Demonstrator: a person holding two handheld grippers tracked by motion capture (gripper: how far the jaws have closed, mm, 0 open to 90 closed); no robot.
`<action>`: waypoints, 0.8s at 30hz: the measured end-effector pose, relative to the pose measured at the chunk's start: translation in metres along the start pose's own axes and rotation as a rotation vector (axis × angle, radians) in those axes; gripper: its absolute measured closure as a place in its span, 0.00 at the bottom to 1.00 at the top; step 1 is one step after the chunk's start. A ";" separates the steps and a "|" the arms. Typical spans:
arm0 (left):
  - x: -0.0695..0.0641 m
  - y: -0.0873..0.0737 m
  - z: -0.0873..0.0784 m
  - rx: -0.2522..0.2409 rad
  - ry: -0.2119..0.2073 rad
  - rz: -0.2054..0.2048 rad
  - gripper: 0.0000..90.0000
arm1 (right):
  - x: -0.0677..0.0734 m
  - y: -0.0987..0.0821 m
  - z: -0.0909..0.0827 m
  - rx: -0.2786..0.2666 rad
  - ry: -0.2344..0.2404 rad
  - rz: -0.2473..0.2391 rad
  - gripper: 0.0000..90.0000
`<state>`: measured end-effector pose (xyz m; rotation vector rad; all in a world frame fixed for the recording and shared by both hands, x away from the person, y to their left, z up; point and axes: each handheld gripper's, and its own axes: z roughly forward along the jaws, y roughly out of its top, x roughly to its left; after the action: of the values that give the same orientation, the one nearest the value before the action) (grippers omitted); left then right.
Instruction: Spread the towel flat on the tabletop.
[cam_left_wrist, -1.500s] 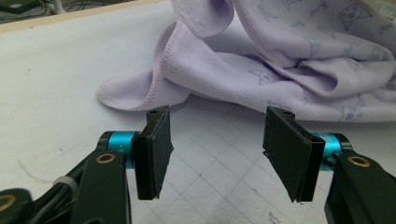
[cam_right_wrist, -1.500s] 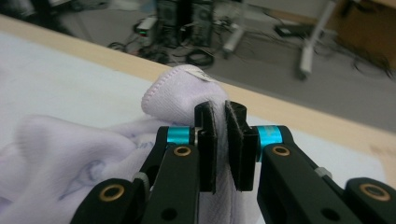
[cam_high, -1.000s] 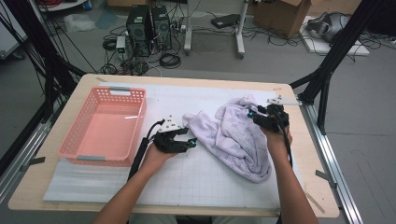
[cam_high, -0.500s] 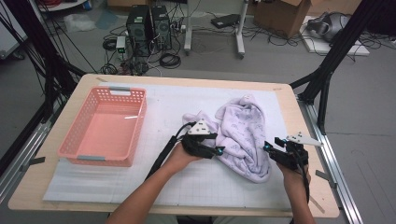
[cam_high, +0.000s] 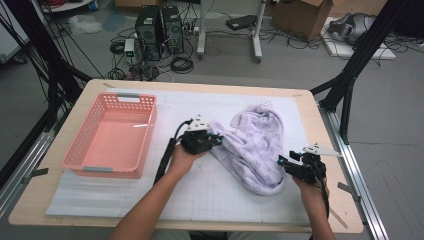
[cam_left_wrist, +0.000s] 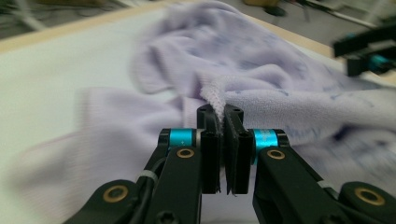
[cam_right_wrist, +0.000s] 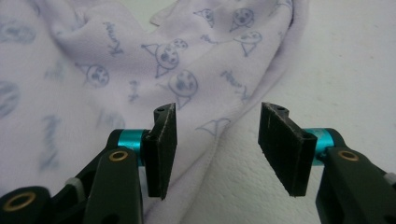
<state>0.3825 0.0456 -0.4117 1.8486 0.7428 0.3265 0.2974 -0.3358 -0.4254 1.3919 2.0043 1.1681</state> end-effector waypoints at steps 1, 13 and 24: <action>0.006 0.000 -0.007 -0.017 0.036 -0.019 0.95 | 0.002 0.001 0.001 0.002 0.008 -0.002 0.50; 0.033 -0.012 -0.038 -0.048 0.176 -0.082 0.95 | 0.045 0.018 0.053 0.104 0.178 -0.107 0.34; 0.018 -0.026 -0.058 -0.060 0.159 -0.052 0.95 | 0.045 0.012 0.055 0.171 0.134 -0.148 0.94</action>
<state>0.3560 0.1064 -0.4149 1.7585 0.8789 0.4613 0.3266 -0.2720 -0.4404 1.2467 2.3057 1.0705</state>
